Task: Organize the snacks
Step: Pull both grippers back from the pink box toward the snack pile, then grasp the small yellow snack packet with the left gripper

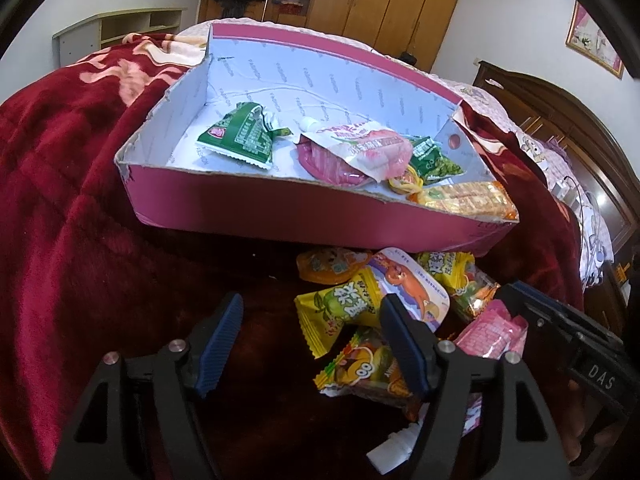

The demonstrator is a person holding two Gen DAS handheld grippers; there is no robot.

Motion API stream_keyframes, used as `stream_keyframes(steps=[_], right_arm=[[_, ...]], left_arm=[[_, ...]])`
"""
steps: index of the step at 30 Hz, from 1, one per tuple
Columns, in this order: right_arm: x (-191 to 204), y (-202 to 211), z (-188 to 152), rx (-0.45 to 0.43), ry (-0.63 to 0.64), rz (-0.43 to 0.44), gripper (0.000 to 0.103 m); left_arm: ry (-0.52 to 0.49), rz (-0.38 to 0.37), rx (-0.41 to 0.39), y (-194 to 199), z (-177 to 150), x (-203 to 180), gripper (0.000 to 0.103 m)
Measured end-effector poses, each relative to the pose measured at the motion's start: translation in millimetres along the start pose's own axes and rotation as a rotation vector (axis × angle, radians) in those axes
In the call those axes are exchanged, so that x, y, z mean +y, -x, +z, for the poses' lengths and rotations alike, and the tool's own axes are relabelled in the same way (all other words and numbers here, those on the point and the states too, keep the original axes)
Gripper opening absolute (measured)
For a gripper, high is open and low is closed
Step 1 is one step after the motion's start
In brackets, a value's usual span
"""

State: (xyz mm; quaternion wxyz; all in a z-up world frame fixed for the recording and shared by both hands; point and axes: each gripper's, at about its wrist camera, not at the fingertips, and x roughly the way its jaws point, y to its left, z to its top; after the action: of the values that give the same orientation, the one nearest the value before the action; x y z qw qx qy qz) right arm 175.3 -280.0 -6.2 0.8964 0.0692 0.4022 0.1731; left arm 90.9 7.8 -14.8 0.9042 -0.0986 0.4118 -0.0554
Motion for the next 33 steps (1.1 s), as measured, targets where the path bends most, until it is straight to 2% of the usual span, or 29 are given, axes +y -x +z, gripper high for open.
stream_keyframes(steps=[2,6,9,12,14,17,33], right_arm=[[-0.4,0.0,-0.2,0.0,-0.002,0.004,0.045],[0.1,-0.1,-0.7,0.0,-0.002,0.006,0.045],[1.0,-0.4,-1.2,0.002,-0.002,0.009,0.045],[2.0,-1.1,-1.8,0.006,0.002,0.012,0.045],[2.8,-1.4,-2.2,0.007,0.004,0.014,0.045],[3.3,-2.3,-2.3,0.01,0.004,0.017,0.045],[9.3,-4.2,-2.3,0.015,0.0,0.034,0.045]], left_arm=[[0.022,-0.015,-0.007,-1.8,-1.5,2.1,0.08],[0.035,-0.016,0.004,-2.9,0.4,2.9,0.08],[0.033,0.002,0.012,-1.0,1.9,2.7,0.075],[0.025,0.006,0.0,3.3,1.7,4.0,0.058],[0.026,0.016,0.0,4.8,1.5,6.5,0.039],[0.034,0.01,0.002,5.5,1.0,12.6,0.032],[0.01,0.036,-0.063,34.3,-3.8,22.3,0.03]])
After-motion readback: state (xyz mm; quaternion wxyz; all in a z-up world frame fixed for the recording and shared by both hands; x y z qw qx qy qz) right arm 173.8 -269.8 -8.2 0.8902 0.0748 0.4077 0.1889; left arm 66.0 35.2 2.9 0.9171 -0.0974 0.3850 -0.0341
